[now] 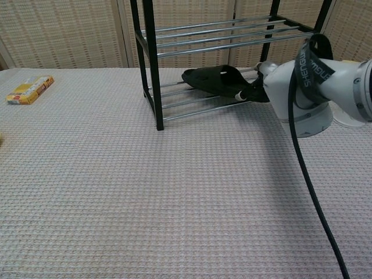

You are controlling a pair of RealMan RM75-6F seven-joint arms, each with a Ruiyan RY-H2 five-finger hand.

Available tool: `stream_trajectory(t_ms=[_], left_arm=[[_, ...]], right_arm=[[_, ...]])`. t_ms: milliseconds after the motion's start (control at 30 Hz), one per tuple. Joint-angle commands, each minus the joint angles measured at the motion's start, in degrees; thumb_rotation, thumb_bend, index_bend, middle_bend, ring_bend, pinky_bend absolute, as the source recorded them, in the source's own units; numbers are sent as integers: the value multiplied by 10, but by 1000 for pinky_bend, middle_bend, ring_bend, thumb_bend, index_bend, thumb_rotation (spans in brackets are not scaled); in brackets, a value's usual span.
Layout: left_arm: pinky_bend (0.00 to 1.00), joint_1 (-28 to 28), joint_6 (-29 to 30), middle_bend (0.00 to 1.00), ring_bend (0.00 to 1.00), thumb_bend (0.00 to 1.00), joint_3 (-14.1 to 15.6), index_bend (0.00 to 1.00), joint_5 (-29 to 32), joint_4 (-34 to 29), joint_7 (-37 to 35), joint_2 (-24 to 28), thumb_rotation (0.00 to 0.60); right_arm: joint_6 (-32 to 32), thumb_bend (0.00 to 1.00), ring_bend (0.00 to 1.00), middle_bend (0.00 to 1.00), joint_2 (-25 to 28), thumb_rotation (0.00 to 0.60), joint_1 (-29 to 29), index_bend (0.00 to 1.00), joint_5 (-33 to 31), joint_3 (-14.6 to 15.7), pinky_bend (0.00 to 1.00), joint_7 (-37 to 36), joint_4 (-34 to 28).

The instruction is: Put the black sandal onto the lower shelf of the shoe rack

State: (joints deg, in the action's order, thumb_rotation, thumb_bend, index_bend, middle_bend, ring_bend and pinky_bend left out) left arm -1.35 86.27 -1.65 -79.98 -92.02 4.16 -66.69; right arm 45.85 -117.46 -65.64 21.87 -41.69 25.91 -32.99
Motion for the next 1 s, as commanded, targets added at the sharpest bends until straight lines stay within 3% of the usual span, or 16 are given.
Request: stream_trajectory(t_ms=[33, 167, 367, 1000], left_arm=[[315, 1, -1, 146, 159, 199, 0, 299, -1, 0, 1, 0, 600], [315, 1, -3, 147, 159, 199, 2, 301, -4, -2, -2, -1, 600], [315, 0, -3, 146, 159, 199, 3, 302, -5, -2, -8, 1, 600], [315, -1, -1, 146, 159, 199, 6, 302, -13, -9, -2, 1, 600]], right_arm=[[-3, 255, 0, 18, 6, 600, 6, 0, 15, 1, 145, -21, -14], [3, 237, 0, 16, 15, 600, 14, 0, 34, 10, 118, -33, -35], [8, 132, 0, 0, 36, 600, 37, 0, 57, 26, 107, -48, -82], [10, 178, 0, 47, 127, 600, 149, 0, 84, 121, 106, -54, -232]])
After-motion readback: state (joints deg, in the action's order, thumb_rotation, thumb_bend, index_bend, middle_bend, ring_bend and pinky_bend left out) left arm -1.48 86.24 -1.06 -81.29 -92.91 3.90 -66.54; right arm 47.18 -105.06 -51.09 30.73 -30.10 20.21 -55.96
